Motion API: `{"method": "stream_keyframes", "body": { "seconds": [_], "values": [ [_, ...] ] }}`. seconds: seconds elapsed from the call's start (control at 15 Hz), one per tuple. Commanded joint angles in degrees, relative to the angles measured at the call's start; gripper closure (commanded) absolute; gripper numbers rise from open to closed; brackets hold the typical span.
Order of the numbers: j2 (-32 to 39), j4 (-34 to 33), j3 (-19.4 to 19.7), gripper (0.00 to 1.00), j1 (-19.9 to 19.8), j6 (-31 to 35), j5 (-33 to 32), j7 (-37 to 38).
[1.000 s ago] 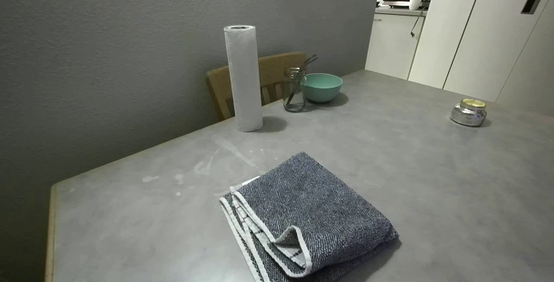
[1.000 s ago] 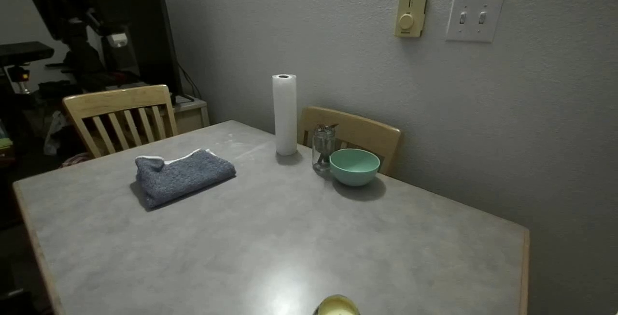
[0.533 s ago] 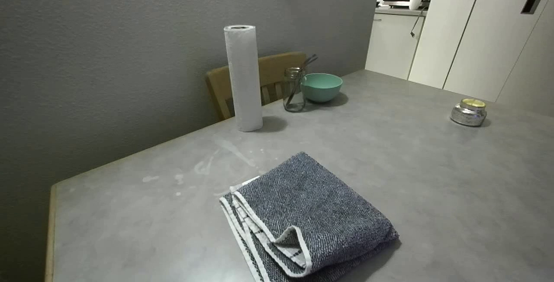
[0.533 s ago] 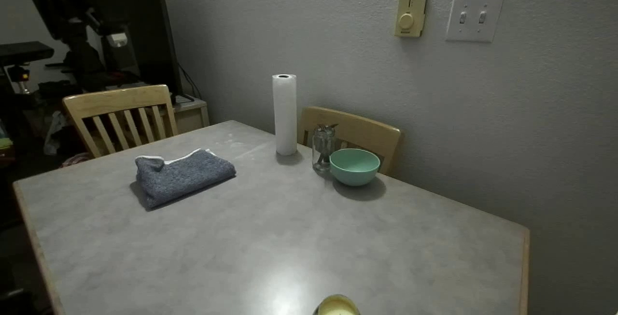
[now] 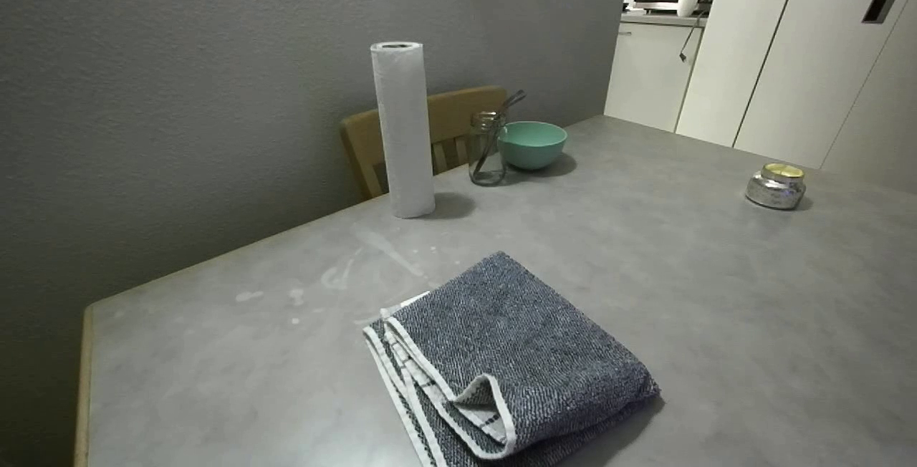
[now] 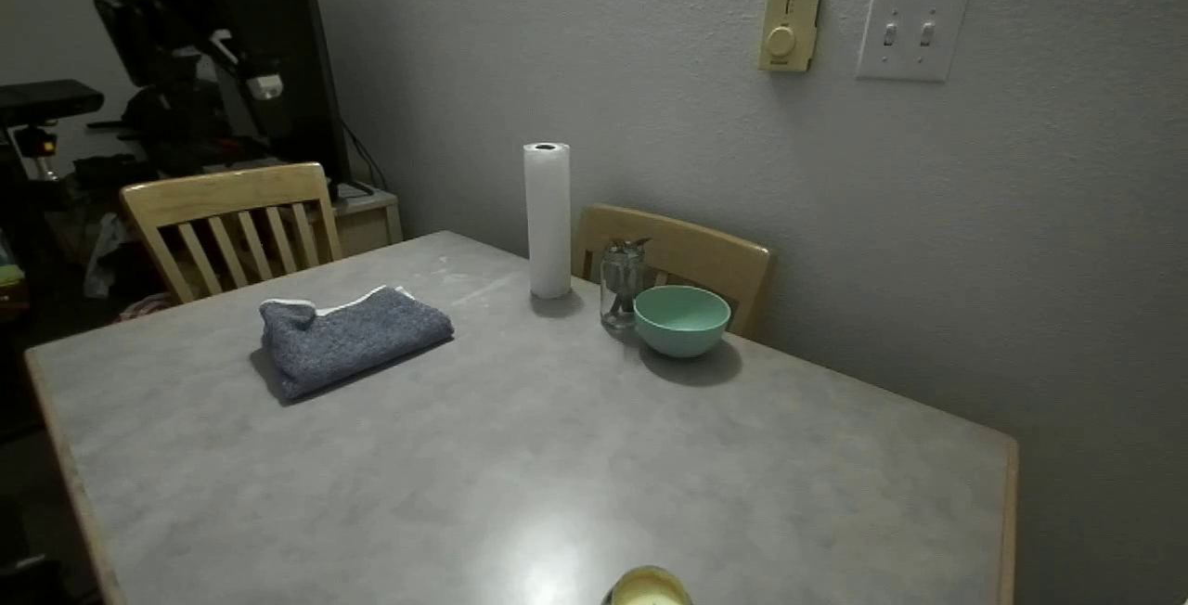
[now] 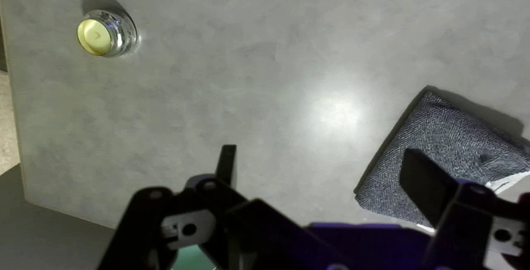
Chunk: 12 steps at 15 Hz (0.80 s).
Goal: Unfold and then fold the towel
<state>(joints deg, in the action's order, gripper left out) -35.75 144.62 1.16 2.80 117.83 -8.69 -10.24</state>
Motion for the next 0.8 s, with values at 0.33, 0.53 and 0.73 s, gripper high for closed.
{"method": "stream_keyframes", "body": {
  "seconds": [0.33, 0.53, 0.73],
  "values": [
    [13.67, -7.03, -0.45, 0.00, 3.31, 0.09, 1.87, -8.12],
    [15.12, -8.04, -0.33, 0.00, 3.36, 0.06, 1.91, -8.78],
    [17.31, -9.78, -0.36, 0.00, 3.41, -0.15, 1.66, -9.33]
  ]
}}
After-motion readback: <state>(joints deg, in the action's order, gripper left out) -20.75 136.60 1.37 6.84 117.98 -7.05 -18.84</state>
